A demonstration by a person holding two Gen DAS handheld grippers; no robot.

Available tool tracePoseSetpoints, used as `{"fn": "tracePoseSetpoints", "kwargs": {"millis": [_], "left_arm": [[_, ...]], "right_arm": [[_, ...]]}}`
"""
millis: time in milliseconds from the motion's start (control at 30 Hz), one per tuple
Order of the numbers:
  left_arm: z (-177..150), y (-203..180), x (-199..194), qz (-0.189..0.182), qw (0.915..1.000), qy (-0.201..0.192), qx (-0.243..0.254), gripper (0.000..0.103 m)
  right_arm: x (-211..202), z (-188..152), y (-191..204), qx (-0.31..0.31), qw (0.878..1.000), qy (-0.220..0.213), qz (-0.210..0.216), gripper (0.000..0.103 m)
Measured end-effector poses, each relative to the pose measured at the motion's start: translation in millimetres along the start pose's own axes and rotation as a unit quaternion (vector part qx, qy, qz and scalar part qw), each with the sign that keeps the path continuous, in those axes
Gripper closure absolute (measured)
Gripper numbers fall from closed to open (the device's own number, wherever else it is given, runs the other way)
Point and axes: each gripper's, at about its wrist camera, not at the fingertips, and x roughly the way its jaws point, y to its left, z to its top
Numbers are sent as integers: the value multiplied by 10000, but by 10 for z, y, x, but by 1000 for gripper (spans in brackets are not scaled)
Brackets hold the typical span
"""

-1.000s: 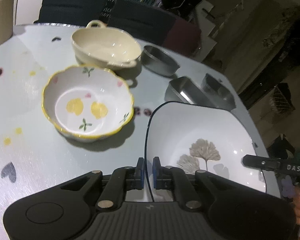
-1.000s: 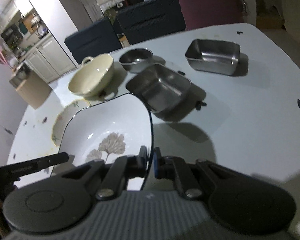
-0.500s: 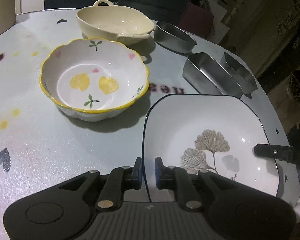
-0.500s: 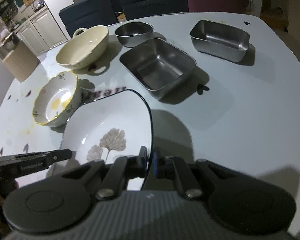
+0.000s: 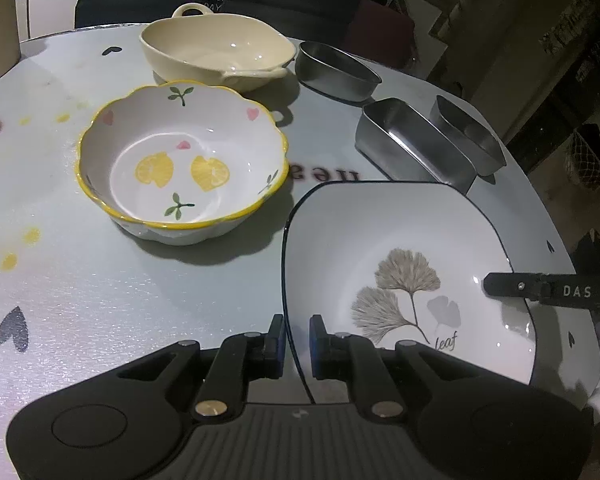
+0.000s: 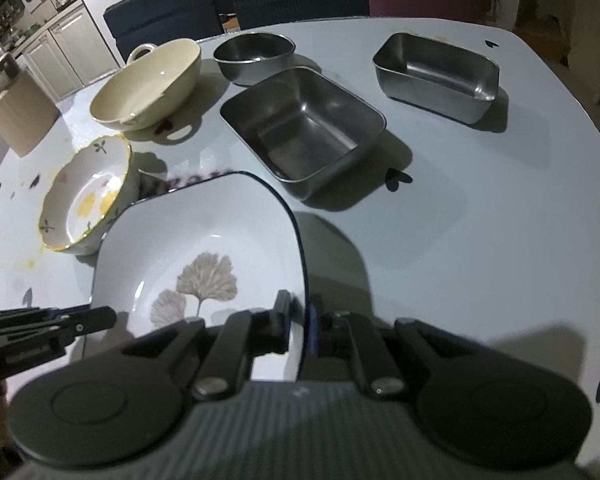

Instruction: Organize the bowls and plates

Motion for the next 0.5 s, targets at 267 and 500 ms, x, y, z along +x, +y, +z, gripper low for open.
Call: {"fn": "tracePoseSetpoints", "kwargs": {"millis": [267, 500], "left_arm": [[16, 18, -35, -23, 10000, 7, 35, 91], [19, -14, -48, -7, 9998, 25, 175, 92]], "right_arm": [[130, -14, 49, -91, 9997, 215, -76, 88], [215, 2, 64, -124, 9995, 245, -163, 85]]}}
